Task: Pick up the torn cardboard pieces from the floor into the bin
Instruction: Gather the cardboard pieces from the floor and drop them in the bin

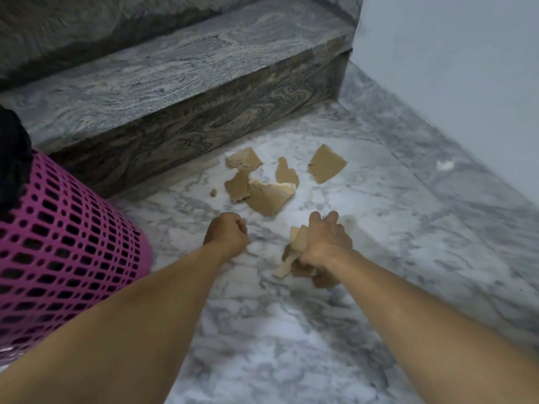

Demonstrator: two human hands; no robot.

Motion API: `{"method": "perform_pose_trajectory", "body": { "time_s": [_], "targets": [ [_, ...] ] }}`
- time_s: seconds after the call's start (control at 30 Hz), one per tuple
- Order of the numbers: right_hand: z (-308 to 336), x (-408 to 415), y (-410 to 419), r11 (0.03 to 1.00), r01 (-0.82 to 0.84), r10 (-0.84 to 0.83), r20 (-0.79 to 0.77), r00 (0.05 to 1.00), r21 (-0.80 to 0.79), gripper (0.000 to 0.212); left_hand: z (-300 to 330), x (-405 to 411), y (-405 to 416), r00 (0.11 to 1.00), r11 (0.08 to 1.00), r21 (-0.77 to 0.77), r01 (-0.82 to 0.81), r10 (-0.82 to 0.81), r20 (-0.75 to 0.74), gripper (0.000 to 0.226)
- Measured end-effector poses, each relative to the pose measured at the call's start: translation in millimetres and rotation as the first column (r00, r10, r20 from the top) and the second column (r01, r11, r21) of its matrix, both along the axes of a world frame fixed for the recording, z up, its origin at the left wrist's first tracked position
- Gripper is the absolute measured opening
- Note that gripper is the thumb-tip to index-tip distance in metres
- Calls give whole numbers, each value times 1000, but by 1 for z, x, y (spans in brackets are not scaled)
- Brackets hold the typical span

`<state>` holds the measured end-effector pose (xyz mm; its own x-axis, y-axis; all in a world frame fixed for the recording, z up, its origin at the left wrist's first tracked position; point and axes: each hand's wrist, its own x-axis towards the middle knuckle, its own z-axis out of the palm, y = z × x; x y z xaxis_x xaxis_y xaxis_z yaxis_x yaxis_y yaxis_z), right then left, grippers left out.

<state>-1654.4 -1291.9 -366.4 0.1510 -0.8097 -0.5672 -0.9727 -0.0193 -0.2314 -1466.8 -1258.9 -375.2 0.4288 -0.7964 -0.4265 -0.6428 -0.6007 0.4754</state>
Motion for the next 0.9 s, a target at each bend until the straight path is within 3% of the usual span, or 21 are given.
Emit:
{"method": "perform_pose_trajectory", "body": {
  "time_s": [0.17, 0.4, 0.47, 0.53, 0.57, 0.7, 0.8, 0.9],
  "targets": [
    [-4, 7, -6, 999, 34, -34, 52, 998, 4, 81, 4, 10, -22, 996, 993, -80, -88, 88, -7, 15],
    [3, 8, -45, 986, -64, 44, 128, 991, 153, 86, -7, 23, -58, 991, 973, -199, -121, 131, 41, 18],
    [11, 6, -70, 990, -5, -24, 210, 977, 138, 94, -13, 26, -68, 979, 949, -264, -174, 196, 59, 22],
    [15, 4, -97, 988, 101, -132, 287, 949, 119, 97, -15, 29, -76, 955, 938, -273, -212, 258, 145, 11],
    [15, 4, -112, 983, 151, -177, 310, 934, 104, 96, -16, 31, -81, 941, 944, -217, -250, 290, 174, 37],
    [7, 3, -165, 963, 268, -247, 306, 920, -28, 82, -9, 22, -92, 945, 942, 74, -328, 328, 16, 122],
    [-3, 2, -188, 944, 327, -297, 302, 906, -51, 70, -11, -1, -99, 964, 954, 141, -264, 266, 2, 147],
    [-11, 2, -196, 951, 299, -286, 142, 948, -78, 74, -21, -24, -104, 976, 966, 156, -205, 188, 113, 145]
  ]
}}
